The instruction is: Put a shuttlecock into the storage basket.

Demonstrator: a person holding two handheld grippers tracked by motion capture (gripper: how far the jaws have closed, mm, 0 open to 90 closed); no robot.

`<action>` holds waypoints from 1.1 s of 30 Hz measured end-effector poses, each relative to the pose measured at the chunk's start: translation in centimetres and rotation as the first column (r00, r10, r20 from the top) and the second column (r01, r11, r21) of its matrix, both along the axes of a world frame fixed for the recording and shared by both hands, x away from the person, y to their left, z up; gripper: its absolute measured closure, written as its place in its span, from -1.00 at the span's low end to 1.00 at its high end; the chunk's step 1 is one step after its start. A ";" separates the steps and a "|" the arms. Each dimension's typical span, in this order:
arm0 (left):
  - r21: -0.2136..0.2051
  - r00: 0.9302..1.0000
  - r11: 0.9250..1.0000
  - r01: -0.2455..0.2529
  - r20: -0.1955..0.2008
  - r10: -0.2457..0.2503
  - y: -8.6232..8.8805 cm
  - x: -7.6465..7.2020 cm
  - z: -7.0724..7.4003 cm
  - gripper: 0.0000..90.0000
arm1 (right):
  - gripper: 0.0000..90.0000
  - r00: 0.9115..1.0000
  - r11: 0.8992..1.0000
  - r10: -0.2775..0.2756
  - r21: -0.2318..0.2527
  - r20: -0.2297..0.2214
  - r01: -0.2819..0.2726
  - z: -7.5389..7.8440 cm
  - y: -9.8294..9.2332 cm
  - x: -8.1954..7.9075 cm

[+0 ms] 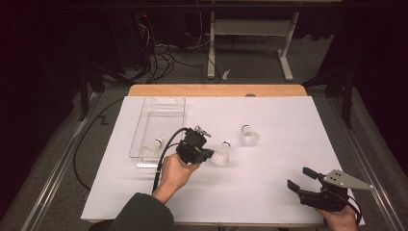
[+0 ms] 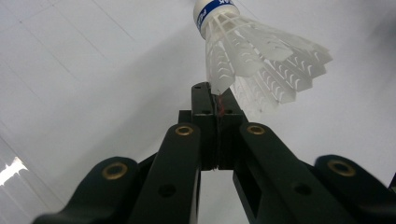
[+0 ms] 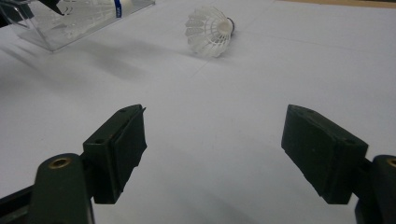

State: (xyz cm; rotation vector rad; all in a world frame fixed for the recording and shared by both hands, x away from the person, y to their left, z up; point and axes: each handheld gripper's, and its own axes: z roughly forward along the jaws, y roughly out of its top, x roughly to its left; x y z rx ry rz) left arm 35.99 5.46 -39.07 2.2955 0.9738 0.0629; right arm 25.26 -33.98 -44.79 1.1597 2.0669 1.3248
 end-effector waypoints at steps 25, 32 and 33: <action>-0.022 1.000 1.000 -0.018 0.019 0.019 1.2 -0.2 0.8 0.99 | -0.51 1.000 1.000 0.001 -0.003 0.002 -0.001 0.0 0.0 0.0; -0.022 0.999 0.999 -0.026 0.028 0.027 1.8 -0.3 1.2 0.99 | -0.51 1.000 1.000 0.000 -0.004 0.001 0.000 0.0 0.1 0.0; -0.022 0.999 0.999 -0.027 0.029 0.028 1.9 -0.3 1.2 0.99 | -0.51 1.000 1.000 0.000 -0.004 0.002 0.000 0.0 0.1 0.0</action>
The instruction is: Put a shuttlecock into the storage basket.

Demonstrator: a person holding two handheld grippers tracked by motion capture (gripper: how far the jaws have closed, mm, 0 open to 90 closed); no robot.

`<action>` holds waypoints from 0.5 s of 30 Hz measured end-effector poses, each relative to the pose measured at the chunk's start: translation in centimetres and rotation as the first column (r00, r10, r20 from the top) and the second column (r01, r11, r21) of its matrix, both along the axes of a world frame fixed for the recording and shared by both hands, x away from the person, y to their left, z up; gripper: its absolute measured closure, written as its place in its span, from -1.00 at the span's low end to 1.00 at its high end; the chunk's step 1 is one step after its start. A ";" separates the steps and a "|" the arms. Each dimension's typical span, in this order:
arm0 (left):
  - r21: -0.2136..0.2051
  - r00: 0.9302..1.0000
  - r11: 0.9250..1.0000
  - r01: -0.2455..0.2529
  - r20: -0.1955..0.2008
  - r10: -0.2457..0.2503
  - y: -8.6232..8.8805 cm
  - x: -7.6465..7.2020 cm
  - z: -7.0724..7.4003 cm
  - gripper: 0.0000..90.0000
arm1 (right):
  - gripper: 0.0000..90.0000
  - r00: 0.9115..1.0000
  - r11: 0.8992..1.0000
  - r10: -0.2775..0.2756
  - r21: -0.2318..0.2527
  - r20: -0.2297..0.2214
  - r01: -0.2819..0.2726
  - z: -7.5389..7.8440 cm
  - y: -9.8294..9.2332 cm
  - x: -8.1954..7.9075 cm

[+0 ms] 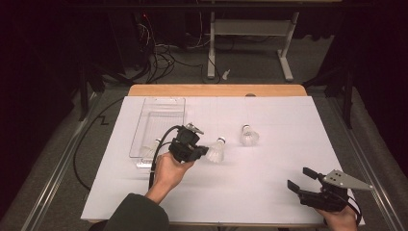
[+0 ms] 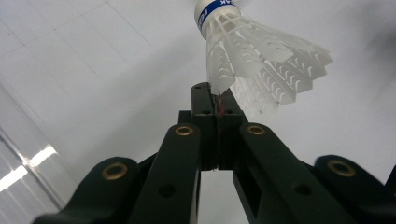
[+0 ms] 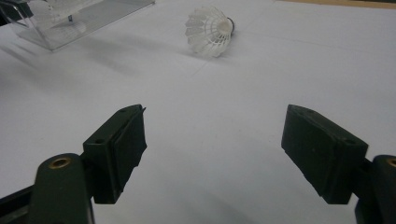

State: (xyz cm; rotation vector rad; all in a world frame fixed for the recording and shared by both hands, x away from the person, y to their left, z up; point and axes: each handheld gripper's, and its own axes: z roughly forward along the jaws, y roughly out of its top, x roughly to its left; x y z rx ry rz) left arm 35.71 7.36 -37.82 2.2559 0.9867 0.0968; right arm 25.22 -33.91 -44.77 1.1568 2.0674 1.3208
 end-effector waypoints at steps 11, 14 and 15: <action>-0.007 1.000 1.000 -0.015 0.007 0.015 0.5 0.0 0.3 0.99 | -0.51 1.000 1.000 -0.003 0.000 -0.001 0.003 0.0 0.0 0.0; -0.002 1.000 1.000 -0.018 0.012 0.018 0.7 0.0 0.4 0.99 | -0.51 1.000 1.000 -0.002 -0.001 0.001 0.002 0.0 0.0 0.0; -0.007 1.000 1.000 -0.020 0.010 0.020 0.8 0.0 0.4 0.99 | -0.51 1.000 1.000 -0.002 0.000 0.000 0.002 0.0 0.0 0.0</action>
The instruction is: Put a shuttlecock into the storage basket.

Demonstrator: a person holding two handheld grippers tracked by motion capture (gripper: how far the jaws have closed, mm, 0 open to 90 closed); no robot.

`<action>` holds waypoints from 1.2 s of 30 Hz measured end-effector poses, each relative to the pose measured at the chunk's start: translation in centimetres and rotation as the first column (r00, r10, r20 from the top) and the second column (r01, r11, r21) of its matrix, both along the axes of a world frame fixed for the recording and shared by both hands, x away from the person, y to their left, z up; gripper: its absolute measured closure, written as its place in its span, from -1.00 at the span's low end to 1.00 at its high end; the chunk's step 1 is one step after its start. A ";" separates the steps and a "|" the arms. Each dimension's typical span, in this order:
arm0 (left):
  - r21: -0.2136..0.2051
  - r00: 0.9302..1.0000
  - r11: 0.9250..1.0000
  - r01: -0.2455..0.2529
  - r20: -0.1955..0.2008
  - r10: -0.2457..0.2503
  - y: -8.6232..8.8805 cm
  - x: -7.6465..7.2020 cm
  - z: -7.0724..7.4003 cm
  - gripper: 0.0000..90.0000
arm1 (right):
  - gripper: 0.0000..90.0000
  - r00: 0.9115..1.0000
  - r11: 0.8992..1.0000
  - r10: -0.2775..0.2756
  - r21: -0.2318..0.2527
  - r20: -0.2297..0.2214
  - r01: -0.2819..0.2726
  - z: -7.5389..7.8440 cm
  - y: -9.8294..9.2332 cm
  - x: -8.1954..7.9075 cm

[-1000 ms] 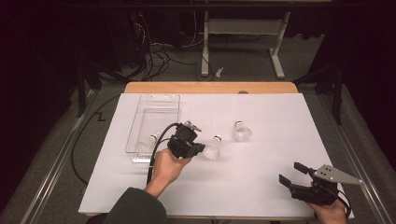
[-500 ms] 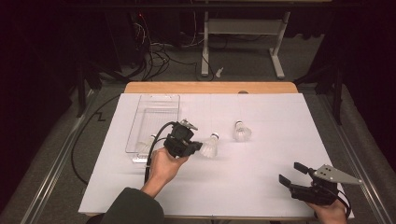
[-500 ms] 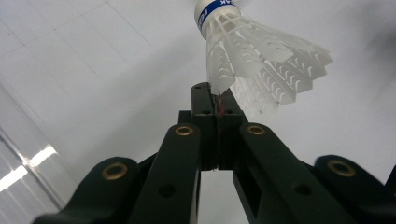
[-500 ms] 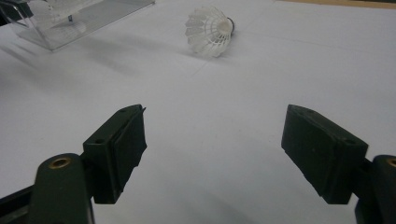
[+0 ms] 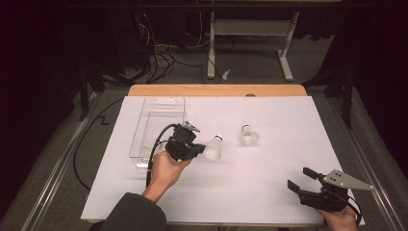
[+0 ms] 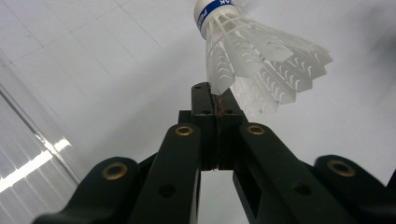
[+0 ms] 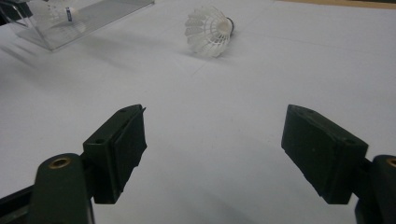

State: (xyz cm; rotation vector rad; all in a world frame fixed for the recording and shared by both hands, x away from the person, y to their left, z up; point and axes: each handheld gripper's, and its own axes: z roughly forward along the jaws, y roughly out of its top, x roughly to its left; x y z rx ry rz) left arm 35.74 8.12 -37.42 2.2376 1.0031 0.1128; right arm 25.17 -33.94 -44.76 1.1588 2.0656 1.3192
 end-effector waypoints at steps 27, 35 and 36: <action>0.014 0.998 0.998 -0.057 0.029 0.057 2.5 0.0 1.0 0.99 | -0.51 1.000 1.000 0.001 -0.001 0.001 -0.001 0.0 0.0 0.0; 0.008 0.997 0.997 -0.071 0.033 0.071 3.1 0.1 1.1 0.99 | -0.51 1.000 1.000 0.002 -0.004 0.004 -0.002 0.0 0.1 0.0; 0.008 0.997 0.997 -0.072 0.033 0.072 3.2 0.1 1.2 0.99 | -0.51 1.000 1.000 0.001 -0.002 0.004 -0.001 0.0 0.1 0.0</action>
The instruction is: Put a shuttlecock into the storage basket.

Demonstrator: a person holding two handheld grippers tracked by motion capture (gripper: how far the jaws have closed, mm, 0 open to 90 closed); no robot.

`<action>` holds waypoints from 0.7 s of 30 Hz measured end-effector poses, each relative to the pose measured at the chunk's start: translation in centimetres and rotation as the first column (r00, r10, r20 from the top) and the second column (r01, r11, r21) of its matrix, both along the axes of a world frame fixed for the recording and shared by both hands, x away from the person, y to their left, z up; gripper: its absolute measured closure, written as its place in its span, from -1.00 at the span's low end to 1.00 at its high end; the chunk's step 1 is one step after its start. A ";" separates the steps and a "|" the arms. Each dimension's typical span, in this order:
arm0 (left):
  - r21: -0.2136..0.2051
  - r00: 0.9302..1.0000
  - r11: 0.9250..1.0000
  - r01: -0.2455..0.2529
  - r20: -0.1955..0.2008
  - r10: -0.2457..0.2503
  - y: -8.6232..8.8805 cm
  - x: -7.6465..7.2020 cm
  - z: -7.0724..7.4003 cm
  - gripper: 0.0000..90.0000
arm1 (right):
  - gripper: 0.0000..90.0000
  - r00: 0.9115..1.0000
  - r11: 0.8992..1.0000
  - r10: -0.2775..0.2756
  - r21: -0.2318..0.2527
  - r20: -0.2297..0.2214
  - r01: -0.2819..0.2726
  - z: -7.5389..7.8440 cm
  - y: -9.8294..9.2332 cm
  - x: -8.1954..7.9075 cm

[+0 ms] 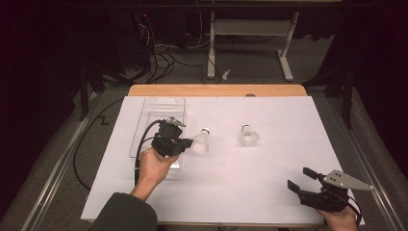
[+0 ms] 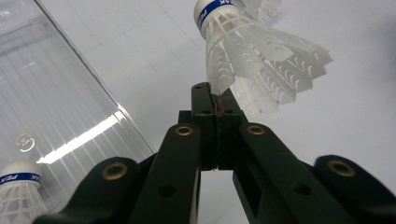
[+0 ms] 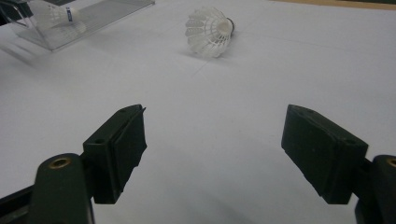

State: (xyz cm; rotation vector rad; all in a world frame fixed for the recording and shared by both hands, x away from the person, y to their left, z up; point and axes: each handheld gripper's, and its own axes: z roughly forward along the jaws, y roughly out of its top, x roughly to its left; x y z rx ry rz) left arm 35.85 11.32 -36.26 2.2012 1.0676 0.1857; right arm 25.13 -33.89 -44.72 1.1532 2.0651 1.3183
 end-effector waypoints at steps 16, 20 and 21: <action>-0.010 0.999 0.999 -0.052 0.008 0.052 2.1 0.3 0.6 0.99 | -0.51 1.000 1.000 -0.004 0.002 -0.003 0.004 0.0 -0.1 0.0; -0.014 0.998 0.998 -0.066 0.009 0.066 2.5 0.4 0.6 0.99 | -0.51 1.000 1.000 -0.005 0.003 -0.003 0.005 0.0 -0.1 0.0; -0.013 0.998 0.998 -0.067 0.009 0.068 2.6 0.5 0.6 0.99 | -0.51 1.000 1.000 -0.005 0.003 -0.003 0.005 0.0 -0.1 0.0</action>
